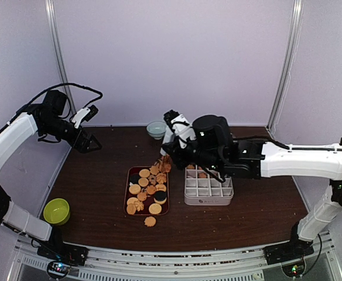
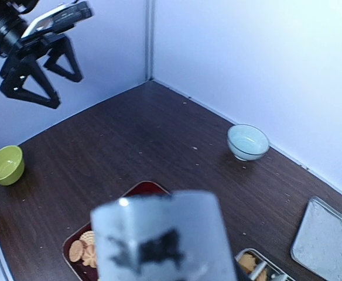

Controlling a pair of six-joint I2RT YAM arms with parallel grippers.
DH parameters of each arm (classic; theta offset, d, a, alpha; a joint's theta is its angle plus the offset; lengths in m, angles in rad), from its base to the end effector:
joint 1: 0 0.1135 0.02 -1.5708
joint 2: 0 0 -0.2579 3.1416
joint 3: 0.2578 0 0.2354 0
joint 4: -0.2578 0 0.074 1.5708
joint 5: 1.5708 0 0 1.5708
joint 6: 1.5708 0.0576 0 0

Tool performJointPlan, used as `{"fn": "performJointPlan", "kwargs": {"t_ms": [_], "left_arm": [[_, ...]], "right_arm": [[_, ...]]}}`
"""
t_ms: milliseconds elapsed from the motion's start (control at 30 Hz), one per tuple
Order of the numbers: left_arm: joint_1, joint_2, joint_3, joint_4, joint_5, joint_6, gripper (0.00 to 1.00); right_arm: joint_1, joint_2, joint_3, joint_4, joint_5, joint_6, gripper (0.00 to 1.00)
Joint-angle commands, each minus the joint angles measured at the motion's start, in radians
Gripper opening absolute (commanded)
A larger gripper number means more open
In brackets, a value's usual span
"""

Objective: Pack the cookies
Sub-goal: Pick up the fake cookies from the plate, then place the fake cookies in the empty pocket of the box.

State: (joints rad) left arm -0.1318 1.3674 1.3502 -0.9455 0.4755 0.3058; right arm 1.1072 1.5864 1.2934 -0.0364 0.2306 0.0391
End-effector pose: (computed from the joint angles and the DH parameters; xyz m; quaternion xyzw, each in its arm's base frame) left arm 0.2623 -0.0614 0.3194 0.2701 0.8899 -0.1986 0.3094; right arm 0.1828 0.3361 0.3210 -0.3537 0.7296 0.2347 0.5362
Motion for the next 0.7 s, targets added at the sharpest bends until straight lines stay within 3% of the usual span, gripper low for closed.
{"fn": "performJointPlan", "kwargs": {"t_ms": [0, 333, 667], "left_arm": [[0.007, 0.01, 0.033, 0.004, 0.015, 0.007, 0.98], [0.008, 0.021, 0.036, 0.004, 0.026, 0.003, 0.98], [0.008, 0.026, 0.036, 0.004, 0.03, -0.003, 0.98]], "right_arm": [[-0.092, -0.163, -0.19, 0.083, 0.092, 0.077, 0.18], [-0.227, -0.35, -0.439, 0.04, 0.198, 0.121, 0.2], [-0.257, -0.433, -0.524, 0.029, 0.222, 0.139, 0.2]]}}
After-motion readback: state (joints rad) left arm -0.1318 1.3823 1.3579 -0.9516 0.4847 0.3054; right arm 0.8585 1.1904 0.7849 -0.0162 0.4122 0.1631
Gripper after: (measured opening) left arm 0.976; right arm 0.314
